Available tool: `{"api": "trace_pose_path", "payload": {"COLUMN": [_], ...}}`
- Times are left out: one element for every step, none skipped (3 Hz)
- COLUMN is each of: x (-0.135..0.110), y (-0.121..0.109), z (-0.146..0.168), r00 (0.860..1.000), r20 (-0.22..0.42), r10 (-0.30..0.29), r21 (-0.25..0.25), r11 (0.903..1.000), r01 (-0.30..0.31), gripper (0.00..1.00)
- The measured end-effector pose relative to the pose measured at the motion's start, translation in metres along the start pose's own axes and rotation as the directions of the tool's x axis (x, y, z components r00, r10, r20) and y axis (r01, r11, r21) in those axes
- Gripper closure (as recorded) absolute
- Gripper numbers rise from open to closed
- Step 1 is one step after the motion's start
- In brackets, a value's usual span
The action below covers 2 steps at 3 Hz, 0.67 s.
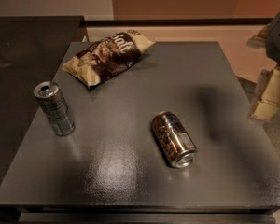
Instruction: Place orange can upright
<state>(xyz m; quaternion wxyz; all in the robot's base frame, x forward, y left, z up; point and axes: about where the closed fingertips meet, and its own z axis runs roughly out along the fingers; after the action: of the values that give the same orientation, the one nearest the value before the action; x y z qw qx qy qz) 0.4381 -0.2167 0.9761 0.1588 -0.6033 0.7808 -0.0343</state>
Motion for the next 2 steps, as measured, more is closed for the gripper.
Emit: {"api": "trace_pose_path", "payload": {"x": [0.0, -0.012], "y": [0.0, 0.002], "z": [0.0, 0.001], "r00": [1.0, 0.999], "r20": [0.0, -0.001], "r10": [0.0, 0.04], "r21": [0.0, 0.015], "r11": [1.0, 0.9991], "r01": [0.0, -0.04], "gripper": [0.0, 0.0]}}
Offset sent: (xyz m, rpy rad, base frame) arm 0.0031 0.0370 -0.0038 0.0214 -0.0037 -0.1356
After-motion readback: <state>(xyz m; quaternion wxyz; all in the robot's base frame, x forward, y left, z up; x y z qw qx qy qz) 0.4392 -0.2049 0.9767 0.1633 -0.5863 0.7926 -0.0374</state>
